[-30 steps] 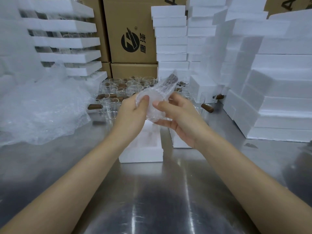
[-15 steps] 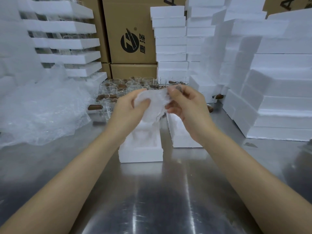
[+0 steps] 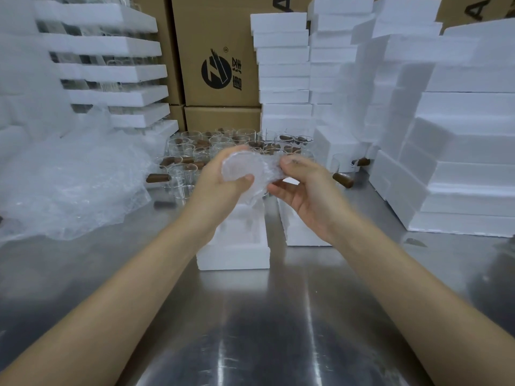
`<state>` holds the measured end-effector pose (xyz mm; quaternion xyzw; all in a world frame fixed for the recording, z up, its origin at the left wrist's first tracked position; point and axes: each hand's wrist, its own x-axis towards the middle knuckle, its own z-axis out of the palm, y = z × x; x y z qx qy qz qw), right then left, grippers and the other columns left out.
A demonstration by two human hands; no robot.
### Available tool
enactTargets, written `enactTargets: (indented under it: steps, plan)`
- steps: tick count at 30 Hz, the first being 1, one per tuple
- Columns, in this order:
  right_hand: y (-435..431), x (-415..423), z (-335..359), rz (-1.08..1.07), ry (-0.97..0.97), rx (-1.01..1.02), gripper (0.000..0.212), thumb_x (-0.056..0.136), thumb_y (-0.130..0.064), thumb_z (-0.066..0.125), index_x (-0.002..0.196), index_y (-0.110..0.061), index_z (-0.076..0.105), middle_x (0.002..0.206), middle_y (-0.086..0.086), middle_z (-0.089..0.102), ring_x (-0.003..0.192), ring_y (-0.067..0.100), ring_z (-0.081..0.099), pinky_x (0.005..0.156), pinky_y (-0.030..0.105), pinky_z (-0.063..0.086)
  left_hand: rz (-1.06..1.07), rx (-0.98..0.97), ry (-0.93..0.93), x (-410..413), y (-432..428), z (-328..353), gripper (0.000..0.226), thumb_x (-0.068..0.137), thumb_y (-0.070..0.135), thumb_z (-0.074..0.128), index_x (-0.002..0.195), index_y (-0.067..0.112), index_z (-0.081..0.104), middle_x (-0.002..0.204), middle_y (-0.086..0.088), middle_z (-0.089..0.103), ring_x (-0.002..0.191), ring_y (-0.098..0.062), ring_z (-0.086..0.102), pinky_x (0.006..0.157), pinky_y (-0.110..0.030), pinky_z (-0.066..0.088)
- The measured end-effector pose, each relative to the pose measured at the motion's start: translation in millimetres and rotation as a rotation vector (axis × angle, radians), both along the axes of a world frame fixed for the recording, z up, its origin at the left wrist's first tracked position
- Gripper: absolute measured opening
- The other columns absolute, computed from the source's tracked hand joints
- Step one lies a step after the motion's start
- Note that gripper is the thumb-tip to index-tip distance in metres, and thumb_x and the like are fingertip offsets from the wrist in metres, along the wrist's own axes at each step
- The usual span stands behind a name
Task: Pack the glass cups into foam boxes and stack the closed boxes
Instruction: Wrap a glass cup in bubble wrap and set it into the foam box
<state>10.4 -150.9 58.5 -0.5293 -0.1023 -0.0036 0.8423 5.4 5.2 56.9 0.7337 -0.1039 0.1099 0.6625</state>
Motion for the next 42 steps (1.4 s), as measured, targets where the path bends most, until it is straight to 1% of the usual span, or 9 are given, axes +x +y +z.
enactTargets:
  steps: [9, 13, 15, 22, 27, 32, 36, 38, 42]
  plan:
    - [0.3, -0.3, -1.7, 0.088, -0.216, -0.233, 0.025, 0.096, -0.005, 0.053, 0.118, -0.016, 0.052, 0.075, 0.005, 0.068, 0.076, 0.024, 0.071, 0.075, 0.033, 0.058, 0.204, -0.118, 0.018, -0.1, 12.1, 11.2, 0.036, 0.086, -0.006, 0.060, 0.112, 0.018, 0.068, 0.108, -0.005, 0.071, 0.105, -0.022, 0.066, 0.091, -0.032, 0.053]
    - [-15.1, 2.3, -11.9, -0.098, -0.590, -1.250, 0.061, 0.076, 0.018, 0.036, 0.117, -0.021, 0.058, 0.119, -0.001, 0.064, 0.115, 0.014, 0.056, 0.096, 0.032, 0.044, 0.209, -0.196, 0.160, 11.6, 27.1, 16.5, 0.041, 0.089, 0.002, 0.061, 0.129, 0.012, 0.058, 0.127, -0.011, 0.063, 0.119, -0.031, 0.058, 0.089, -0.031, 0.047]
    - [-14.2, 2.2, -18.3, 0.017, -0.711, -1.489, 0.058, 0.075, 0.017, 0.040, 0.114, -0.017, 0.066, 0.139, -0.002, 0.052, 0.133, 0.014, 0.039, 0.109, 0.026, 0.031, 0.176, -0.238, 0.247, 15.5, 30.6, 16.2, 0.047, 0.091, 0.003, 0.060, 0.136, 0.010, 0.052, 0.133, -0.011, 0.058, 0.118, -0.030, 0.058, 0.096, -0.035, 0.048]
    - [-1.8, -2.6, -19.4, 0.047, -0.717, -1.605, 0.030, 0.085, -0.038, 0.067, 0.113, -0.028, 0.065, 0.104, -0.008, 0.063, 0.103, 0.011, 0.050, 0.090, 0.032, 0.042, 0.148, -0.128, 0.308, 15.3, 36.3, 17.3, 0.035, 0.092, -0.005, 0.050, 0.123, 0.006, 0.060, 0.105, -0.009, 0.068, 0.085, -0.020, 0.064, 0.071, -0.030, 0.056]
    - [1.1, -2.9, -20.2, 0.057, -0.577, -1.471, 0.040, 0.084, -0.018, 0.071, 0.123, -0.020, 0.061, 0.117, -0.003, 0.064, 0.108, 0.009, 0.055, 0.094, 0.024, 0.042, 0.143, 0.084, 0.339, 14.2, 35.5, 13.3, 0.018, 0.091, -0.001, 0.049, 0.100, 0.006, 0.064, 0.084, -0.011, 0.056, 0.076, -0.024, 0.051, 0.074, -0.037, 0.046]
    - [-8.0, 0.1, -15.6, 0.076, -0.518, -1.421, 0.037, 0.083, 0.002, 0.062, 0.113, -0.019, 0.068, 0.107, -0.009, 0.067, 0.094, -0.005, 0.058, 0.084, 0.007, 0.041, 0.222, 0.311, 0.267, 19.0, 35.1, 7.6, 0.045, 0.079, 0.016, 0.057, 0.122, 0.002, 0.056, 0.100, -0.016, 0.056, 0.083, -0.030, 0.056, 0.076, -0.044, 0.050]
    - [-2.9, -0.8, -17.0, 0.126, -0.507, -1.324, 0.037, 0.082, 0.005, 0.065, 0.109, -0.019, 0.072, 0.102, -0.010, 0.070, 0.091, -0.007, 0.058, 0.080, 0.001, 0.040, 0.396, 0.574, 0.128, 20.0, 31.6, -1.5, 0.004, 0.080, 0.016, 0.058, 0.081, 0.015, 0.054, 0.071, 0.002, 0.049, 0.075, -0.026, 0.049, 0.069, -0.035, 0.041]
    - [-1.3, -0.8, -17.4, 0.129, -0.503, -1.289, 0.036, 0.081, 0.005, 0.067, 0.110, -0.016, 0.072, 0.100, -0.009, 0.070, 0.092, -0.005, 0.059, 0.081, 0.001, 0.041, 0.414, 0.690, 0.082, 21.9, 30.4, -8.9, 0.016, 0.078, 0.010, 0.053, 0.064, 0.013, 0.044, 0.061, -0.003, 0.044, 0.066, -0.029, 0.045, 0.056, -0.030, 0.029]
    - [1.4, -3.9, -16.3, 0.115, -0.510, -1.285, 0.032, 0.080, 0.002, 0.070, 0.108, -0.013, 0.073, 0.098, -0.006, 0.071, 0.089, -0.005, 0.058, 0.079, 0.002, 0.042, 0.436, 0.765, 0.039, 27.8, 33.9, -14.8, 0.010, 0.081, 0.014, 0.056, 0.074, 0.007, 0.057, 0.076, -0.008, 0.055, 0.079, -0.034, 0.056, 0.061, -0.030, 0.035]
